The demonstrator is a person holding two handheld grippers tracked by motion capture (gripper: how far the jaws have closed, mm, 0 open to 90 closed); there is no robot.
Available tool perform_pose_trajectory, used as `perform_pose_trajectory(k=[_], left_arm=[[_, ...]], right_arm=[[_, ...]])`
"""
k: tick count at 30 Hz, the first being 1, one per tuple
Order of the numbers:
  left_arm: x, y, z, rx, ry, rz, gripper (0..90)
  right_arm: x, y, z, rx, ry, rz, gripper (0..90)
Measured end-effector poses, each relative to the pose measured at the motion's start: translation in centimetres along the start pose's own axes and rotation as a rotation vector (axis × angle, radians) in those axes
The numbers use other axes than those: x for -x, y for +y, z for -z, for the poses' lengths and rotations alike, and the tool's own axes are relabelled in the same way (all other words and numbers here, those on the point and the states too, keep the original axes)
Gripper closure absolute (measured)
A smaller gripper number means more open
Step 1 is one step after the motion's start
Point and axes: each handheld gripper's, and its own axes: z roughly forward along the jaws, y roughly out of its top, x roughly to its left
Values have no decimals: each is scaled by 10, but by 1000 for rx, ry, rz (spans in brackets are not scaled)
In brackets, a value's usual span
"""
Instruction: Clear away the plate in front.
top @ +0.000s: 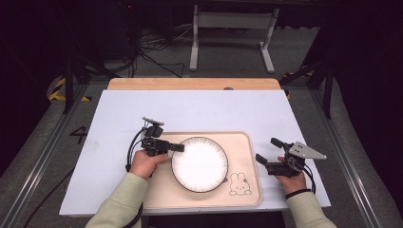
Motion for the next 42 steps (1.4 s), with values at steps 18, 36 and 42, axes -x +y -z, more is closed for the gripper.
perform_pose_trajectory(k=[18, 36, 42], left_arm=[[2, -1, -8, -29, 66, -74, 626], [23, -26, 38, 202, 86, -328, 305], [20, -42, 60, 290, 71, -352, 233]], right_arm=[[1, 0, 0, 2, 3, -13, 40], [2, 1, -3, -33, 18, -12, 17], [3, 1, -2, -28, 30, -16, 15]])
